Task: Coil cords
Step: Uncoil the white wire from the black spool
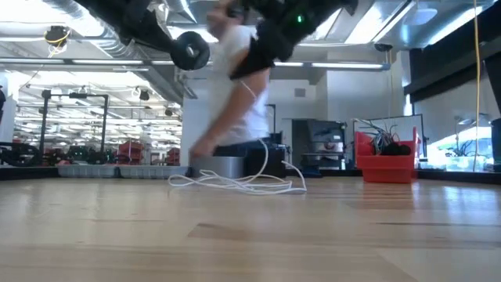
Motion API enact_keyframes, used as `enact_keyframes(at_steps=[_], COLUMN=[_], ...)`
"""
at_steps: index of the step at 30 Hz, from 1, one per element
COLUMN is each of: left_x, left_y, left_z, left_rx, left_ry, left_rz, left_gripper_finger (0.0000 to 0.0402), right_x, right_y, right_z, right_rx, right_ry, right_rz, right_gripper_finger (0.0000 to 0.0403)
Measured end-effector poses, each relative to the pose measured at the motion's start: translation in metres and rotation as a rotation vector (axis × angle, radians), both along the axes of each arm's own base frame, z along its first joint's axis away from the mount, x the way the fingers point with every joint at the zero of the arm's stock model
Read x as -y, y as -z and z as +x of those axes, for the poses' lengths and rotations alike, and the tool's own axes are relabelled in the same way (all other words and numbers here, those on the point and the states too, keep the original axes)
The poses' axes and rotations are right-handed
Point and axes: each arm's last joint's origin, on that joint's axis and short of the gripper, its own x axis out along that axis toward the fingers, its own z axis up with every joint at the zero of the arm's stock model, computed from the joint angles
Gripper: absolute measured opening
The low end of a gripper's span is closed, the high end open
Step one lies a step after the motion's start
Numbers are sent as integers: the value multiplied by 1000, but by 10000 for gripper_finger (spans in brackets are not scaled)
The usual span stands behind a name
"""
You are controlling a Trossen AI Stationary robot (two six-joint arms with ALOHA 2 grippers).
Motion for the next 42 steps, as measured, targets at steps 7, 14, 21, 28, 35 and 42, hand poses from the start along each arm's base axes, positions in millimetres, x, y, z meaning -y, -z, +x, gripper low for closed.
enact_keyframes(at_steps=[7,14,21,28,35,42], left_x=[6,7,1,-8,-11,-15], left_y=[6,18,23,24,30,30], left_z=[-2,-9,-9,-9,-15,-15], left_rx=[-84,-230,-254,-265,-348,-346], left_ry=[44,50,-4,-57,-80,-103], left_rz=[13,-1,-36,-45,-54,-60], left_gripper_finger=[2,2,2,2,2,2], right_x=[11,-17,-55,-67,-71,-79], right_y=[-16,-58,-73,-77,-78,-79], right_z=[-26,-45,-36,-32,-31,-32], right_rx=[-49,170,322,352,360,361], right_ry=[470,526,195,-58,-218,-449], right_rz=[-270,-238,-92,-6,68,166], right_gripper_finger=[7,7,7,7,7,7])
